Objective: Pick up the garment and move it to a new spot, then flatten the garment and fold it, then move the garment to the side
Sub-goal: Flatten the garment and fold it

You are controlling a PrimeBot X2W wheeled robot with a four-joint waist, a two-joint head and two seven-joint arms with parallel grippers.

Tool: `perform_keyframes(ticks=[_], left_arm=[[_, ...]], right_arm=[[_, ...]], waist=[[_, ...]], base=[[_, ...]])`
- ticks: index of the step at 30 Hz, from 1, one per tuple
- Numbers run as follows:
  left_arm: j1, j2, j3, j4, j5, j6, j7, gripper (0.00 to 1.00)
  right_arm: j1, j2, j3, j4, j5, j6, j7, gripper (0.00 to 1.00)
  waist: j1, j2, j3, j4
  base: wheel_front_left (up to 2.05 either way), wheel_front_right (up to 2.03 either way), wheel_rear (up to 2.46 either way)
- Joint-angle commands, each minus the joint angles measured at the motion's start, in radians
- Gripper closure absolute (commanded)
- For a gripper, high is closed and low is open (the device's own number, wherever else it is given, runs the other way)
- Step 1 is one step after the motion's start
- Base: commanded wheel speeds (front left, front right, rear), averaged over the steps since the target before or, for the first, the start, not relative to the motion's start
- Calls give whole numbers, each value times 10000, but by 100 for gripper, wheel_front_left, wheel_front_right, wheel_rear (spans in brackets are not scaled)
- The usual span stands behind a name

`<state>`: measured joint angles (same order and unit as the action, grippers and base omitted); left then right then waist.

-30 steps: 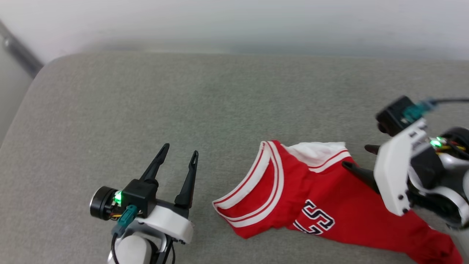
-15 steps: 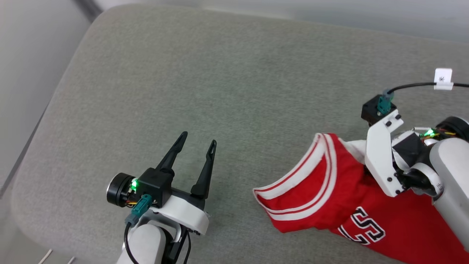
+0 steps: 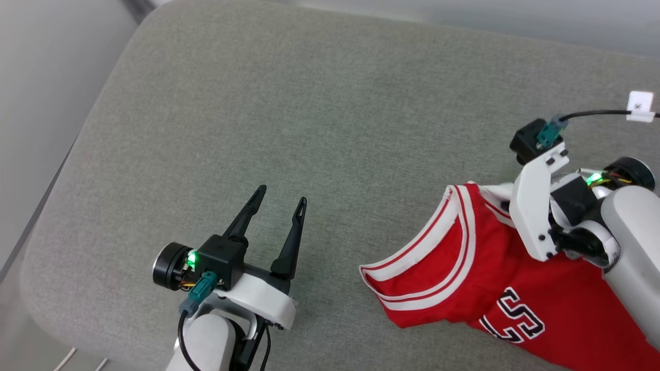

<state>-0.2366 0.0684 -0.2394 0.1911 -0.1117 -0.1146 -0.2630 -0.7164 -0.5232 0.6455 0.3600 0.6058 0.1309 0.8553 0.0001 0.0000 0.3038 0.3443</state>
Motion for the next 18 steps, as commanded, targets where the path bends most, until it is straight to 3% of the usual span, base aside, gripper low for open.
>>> perform_keyframes(ticks=[1,6,12,18], left_arm=[[42,60,65,20,58,-22,-26,0],[241,167,171,39,127,-19,-26,0],[393,235,227,-5,187,-8,-26,0],[401,286,283,-93,196,3,-26,0]], right_arm=[[-193,170,-305,-77,295,-3,-538,100],[-228,283,-1008,-710,976,-3,-1563,100],[72,-48,-1851,-1486,1328,-5,-2102,100],[513,-509,-3431,-1364,421,-3,-2555,100]], waist=[[-1,0,-311,-301],[-1,0,-782,-796],[-1,0,-1067,-1239],[-1,0,-1029,-1567]], base=[[0,0,0],[0,0,0],[0,0,0],[0,0,0]])
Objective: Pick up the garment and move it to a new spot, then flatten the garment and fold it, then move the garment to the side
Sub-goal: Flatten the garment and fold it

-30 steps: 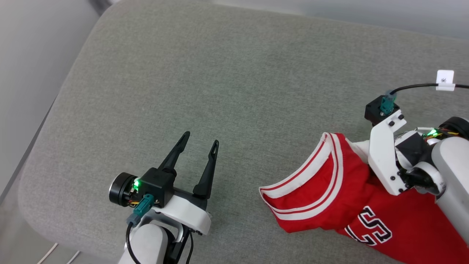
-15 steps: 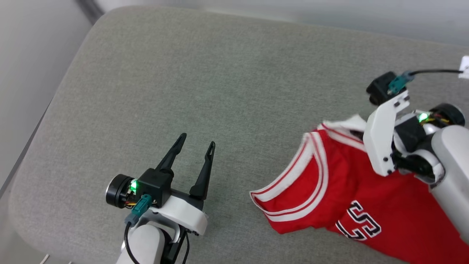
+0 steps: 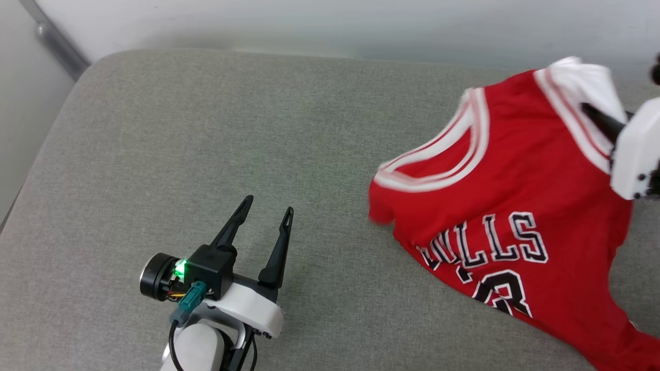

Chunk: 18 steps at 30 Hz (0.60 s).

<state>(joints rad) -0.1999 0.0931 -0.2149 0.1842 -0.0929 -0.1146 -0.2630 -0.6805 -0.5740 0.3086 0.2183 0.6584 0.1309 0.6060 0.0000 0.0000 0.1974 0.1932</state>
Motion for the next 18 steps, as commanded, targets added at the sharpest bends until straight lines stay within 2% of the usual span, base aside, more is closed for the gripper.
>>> perform_keyframes(ticks=[1,5,9,12,16,17,18], left_arm=[[22,43,35,-37,8,-2,-26,0],[-52,44,19,-83,10,-22,-26,0],[-165,69,24,-101,-20,-45,-26,0],[-243,85,20,-74,-29,-60,-26,0],[-312,86,57,-27,-19,-66,-26,0],[-314,80,55,-14,-7,-64,-26,0],[-304,75,60,3,-13,-60,-26,0]], right_arm=[[288,10,-410,217,-333,-3,-124,100],[813,155,-1919,1124,-1455,-3,-272,100],[1316,280,-3007,2098,-2623,-3,-407,100],[1654,447,-3409,2648,-3255,-3,-516,100],[2041,852,-3466,3133,-3498,-5,-457,100],[2058,954,-3452,3163,-3537,-5,-554,62],[2080,1078,-3451,3192,-3518,-5,-663,0]], waist=[[0,0,61,-86],[0,0,215,-125],[0,0,420,-105],[0,0,520,-96],[0,0,566,-162],[0,0,555,-205],[0,0,530,-258]], base=[[0,0,0],[0,0,0],[0,0,0],[0,0,0],[0,0,0],[0,0,0],[0,0,0]])
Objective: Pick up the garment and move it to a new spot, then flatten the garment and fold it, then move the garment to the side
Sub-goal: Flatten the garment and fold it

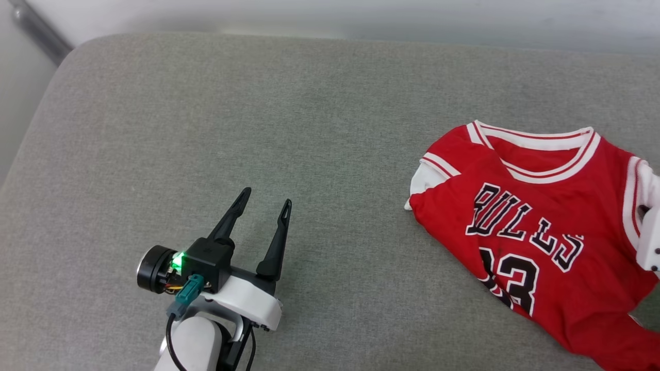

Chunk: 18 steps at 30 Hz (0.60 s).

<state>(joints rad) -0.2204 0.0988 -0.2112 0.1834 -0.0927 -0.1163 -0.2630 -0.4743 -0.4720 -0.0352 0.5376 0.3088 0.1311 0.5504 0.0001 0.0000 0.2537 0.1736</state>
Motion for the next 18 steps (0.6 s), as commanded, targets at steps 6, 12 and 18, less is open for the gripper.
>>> perform_keyframes(ticks=[6,12,18], left_arm=[[-86,68,142,14,-84,-40,-26,0],[41,44,448,-338,-354,-54,-26,0],[285,32,711,-711,-454,-46,-25,0]], right_arm=[[-27,452,351,-496,328,-7,-1154,0],[450,553,757,-2248,1035,-7,-3025,0],[1637,1209,347,-4060,1101,-7,-4877,0]], waist=[[-1,0,-364,-493],[-1,0,-845,-1044],[-1,0,-1132,-1639]], base=[[0,0,0],[0,0,0],[0,0,0]])
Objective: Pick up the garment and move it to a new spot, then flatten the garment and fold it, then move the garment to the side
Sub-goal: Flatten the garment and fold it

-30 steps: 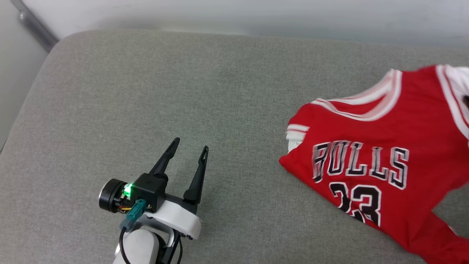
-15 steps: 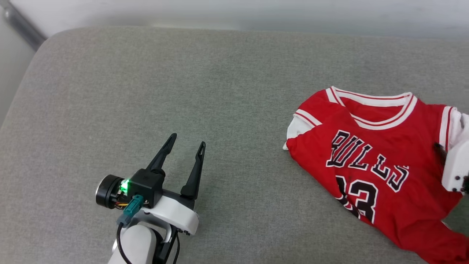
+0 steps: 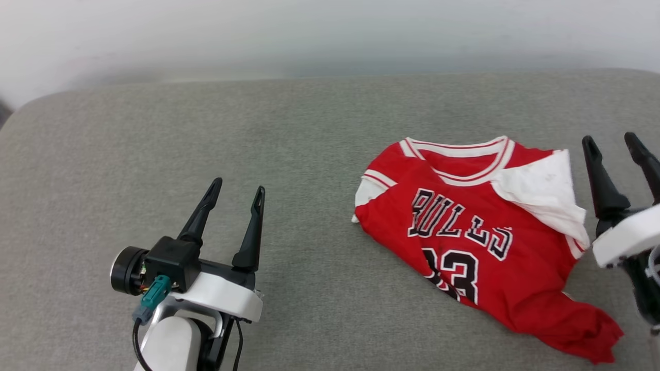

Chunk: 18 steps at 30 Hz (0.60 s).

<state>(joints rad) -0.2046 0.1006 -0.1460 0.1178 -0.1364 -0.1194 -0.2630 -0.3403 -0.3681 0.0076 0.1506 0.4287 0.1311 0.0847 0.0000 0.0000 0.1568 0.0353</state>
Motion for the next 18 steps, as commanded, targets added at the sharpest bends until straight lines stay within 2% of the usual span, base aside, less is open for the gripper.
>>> perform_keyframes(ticks=[1,9,13,16,18], left_arm=[[171,14,89,-100,-30,-13,-25,0],[307,219,242,-347,-65,-43,-25,0],[-85,552,8,-220,-210,-89,-13,0],[-734,972,-492,-153,-556,-103,583,0],[-1349,1357,-1121,-129,-1128,-108,1443,0]], right_arm=[[533,378,-168,-424,-123,-5,-454,0],[2195,1829,-711,-1711,-662,-5,-1803,0],[2428,2103,-681,-1924,-793,-5,-2096,0],[2333,2220,-762,-2009,-810,-5,-2167,0],[2231,2230,-759,-2086,-806,-5,-2213,0]], waist=[[0,0,-189,-350],[0,0,-209,-1007],[0,0,-124,-1349],[0,0,31,-1611],[0,0,188,-1765]], base=[[0,0,0],[0,0,0],[0,0,0],[0,0,0],[0,0,0]])
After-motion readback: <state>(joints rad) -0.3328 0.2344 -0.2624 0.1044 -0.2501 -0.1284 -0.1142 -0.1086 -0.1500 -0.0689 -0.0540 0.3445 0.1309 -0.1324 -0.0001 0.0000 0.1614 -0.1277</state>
